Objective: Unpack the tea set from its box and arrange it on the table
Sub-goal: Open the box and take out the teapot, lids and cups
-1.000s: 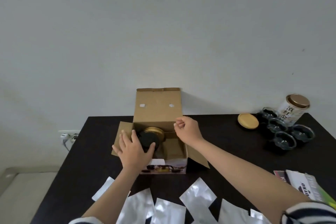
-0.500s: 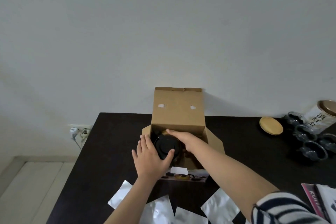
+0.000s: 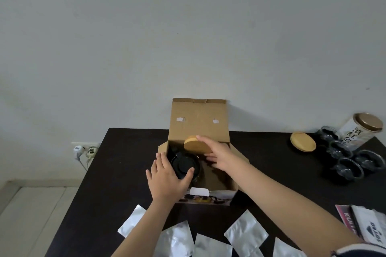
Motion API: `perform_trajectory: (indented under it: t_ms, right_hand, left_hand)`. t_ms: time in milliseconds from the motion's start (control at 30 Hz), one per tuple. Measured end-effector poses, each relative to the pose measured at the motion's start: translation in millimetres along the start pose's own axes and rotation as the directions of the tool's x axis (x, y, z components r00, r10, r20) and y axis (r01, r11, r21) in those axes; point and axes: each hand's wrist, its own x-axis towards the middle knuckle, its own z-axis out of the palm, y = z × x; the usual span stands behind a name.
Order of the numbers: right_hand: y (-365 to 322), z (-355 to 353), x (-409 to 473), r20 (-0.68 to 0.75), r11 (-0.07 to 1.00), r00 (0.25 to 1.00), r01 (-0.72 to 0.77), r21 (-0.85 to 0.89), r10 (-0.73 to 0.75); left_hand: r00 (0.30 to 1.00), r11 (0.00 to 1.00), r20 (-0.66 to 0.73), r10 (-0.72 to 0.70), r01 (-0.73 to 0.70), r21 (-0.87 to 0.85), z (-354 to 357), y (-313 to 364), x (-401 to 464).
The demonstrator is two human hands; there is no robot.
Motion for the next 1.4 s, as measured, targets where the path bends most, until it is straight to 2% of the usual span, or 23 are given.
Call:
perform_trajectory:
  t_ms: [67,133,233,333,533,667,933,1133,1400]
  right_hand:
    - [-9,-20,-15,0.047,0.998,0.998,0.041,0.037,-0.042]
    - [-13,-46,-27,0.020,0.992,0.995,0.096,0.083,-0.098]
    - [-6,-90,-31,-0.156,0.985,0.975,0.169,0.041,-0.161]
    - [17,-132,-20,-0.402,0.983,0.898,0.155,-0.098,-0.182]
    - [73,-188,3,-0.578,0.958,0.794,0.019,-0.287,-0.189]
    - [97,-205,24,-0.593,0.951,0.775,0.031,-0.307,-0.217]
    - [110,-211,58,-0.644,0.882,0.713,-0.077,-0.464,-0.276]
    - [102,-212,84,-0.654,0.921,0.699,0.019,-0.389,-0.291]
    - [101,-223,92,-0.582,0.881,0.730,0.056,-0.470,-0.357]
  left_hand:
    - [1.000,1.000,0.004,-0.002,0.002,0.003,0,-2,1]
    - [1.000,1.000,0.010,-0.003,0.003,0.003,-1,-2,1]
    - [1.000,1.000,0.010,-0.002,0.002,0.009,-1,-1,0]
    - [1.000,1.000,0.007,0.000,0.000,0.000,-1,0,0]
    - [1.000,1.000,0.007,-0.013,0.013,0.002,-1,1,-1]
    - [1.000,1.000,-0.008,-0.016,0.016,0.008,0,2,0]
    - [0.999,1.000,-0.039,-0.025,0.024,-0.013,1,3,1]
    - [0.998,0.999,-0.047,-0.041,0.040,-0.023,2,3,2]
    - [0.998,0.999,-0.053,-0.030,0.029,-0.025,3,2,2]
